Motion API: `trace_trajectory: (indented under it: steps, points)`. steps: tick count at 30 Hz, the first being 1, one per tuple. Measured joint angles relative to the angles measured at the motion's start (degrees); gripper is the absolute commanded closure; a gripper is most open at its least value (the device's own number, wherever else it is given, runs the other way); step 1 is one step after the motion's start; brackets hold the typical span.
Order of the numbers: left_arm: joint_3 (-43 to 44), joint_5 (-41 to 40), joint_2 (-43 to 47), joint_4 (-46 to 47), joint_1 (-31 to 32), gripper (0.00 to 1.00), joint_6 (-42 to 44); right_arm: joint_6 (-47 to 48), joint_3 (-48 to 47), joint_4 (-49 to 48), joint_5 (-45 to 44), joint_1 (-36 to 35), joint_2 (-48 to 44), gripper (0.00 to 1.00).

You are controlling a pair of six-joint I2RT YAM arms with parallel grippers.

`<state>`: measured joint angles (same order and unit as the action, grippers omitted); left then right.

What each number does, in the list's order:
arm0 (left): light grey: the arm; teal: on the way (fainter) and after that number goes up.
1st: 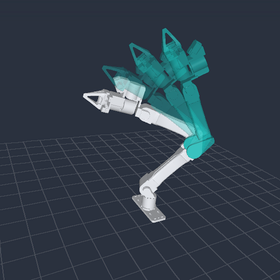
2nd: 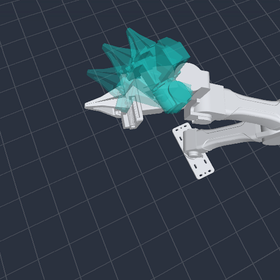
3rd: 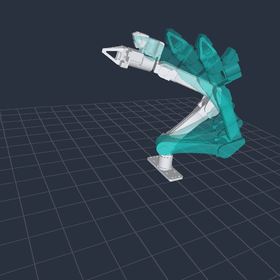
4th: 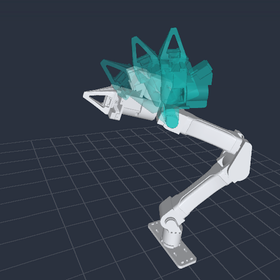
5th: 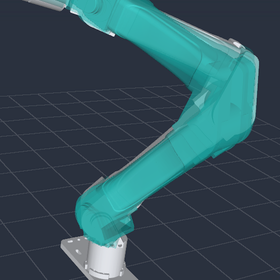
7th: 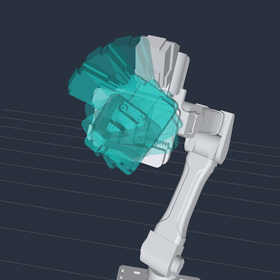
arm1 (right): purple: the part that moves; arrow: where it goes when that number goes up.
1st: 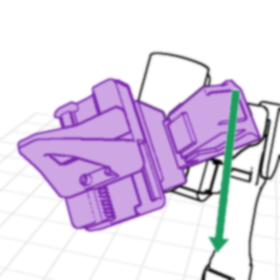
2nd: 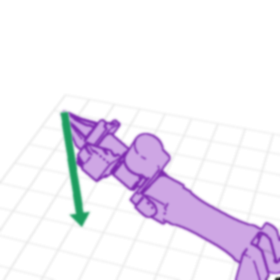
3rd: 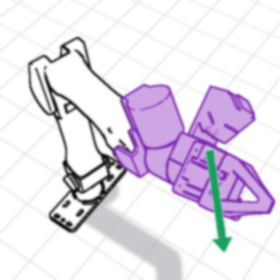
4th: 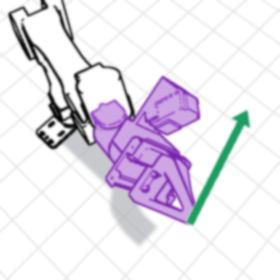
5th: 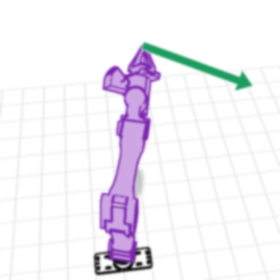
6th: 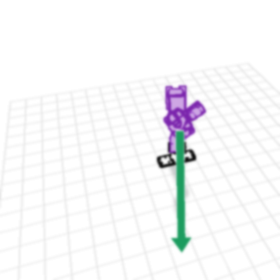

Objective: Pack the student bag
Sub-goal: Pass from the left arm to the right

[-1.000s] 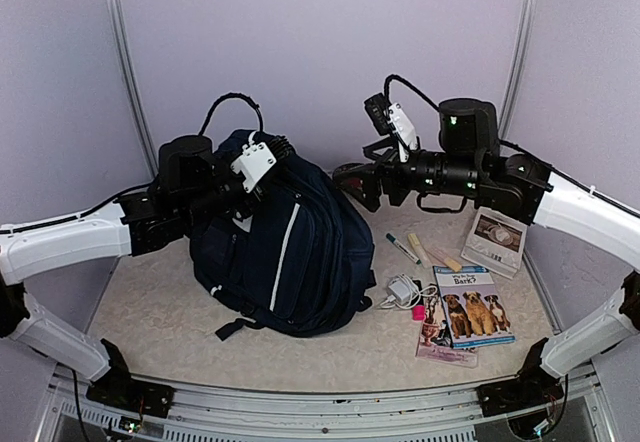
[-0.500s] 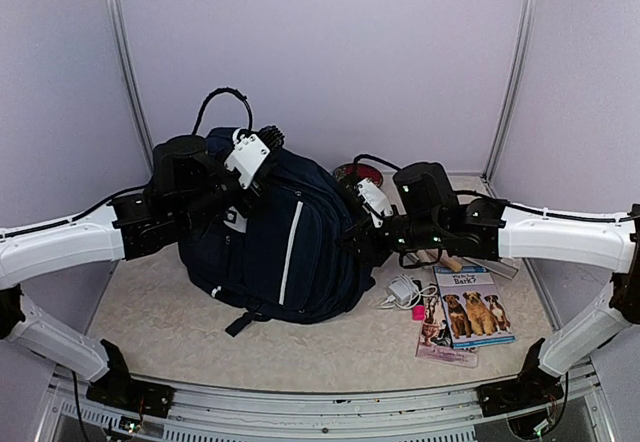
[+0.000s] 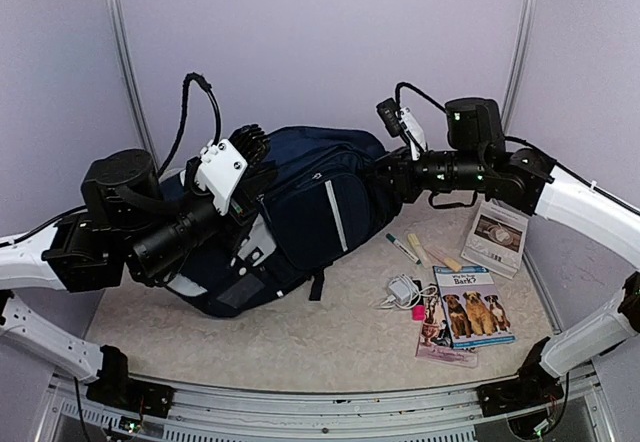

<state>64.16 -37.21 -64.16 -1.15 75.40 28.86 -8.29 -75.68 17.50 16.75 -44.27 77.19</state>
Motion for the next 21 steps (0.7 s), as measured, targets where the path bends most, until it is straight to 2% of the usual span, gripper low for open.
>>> trace_trajectory:
  steps: [3,9,12,21]
  points:
    - [0.8,-2.7,1.4,-0.1,3.0,1.0,0.2,0.2,-3.6,0.7,3.8,0.1,-0.2,1.0]
    - [0.8,-7.2,4.3,1.2,2.6,1.0,1.1,0.1,-5.4,1.1,11.3,0.1,-0.6,1.0]
    - [0.8,-7.7,5.0,1.6,0.7,1.0,0.4,-0.2,-5.4,1.1,14.4,-0.1,-1.3,1.0]
    - [-4.1,-3.1,6.5,1.4,-10.4,1.0,-6.2,-1.9,-5.4,-0.2,18.5,-4.0,-1.5,1.0]
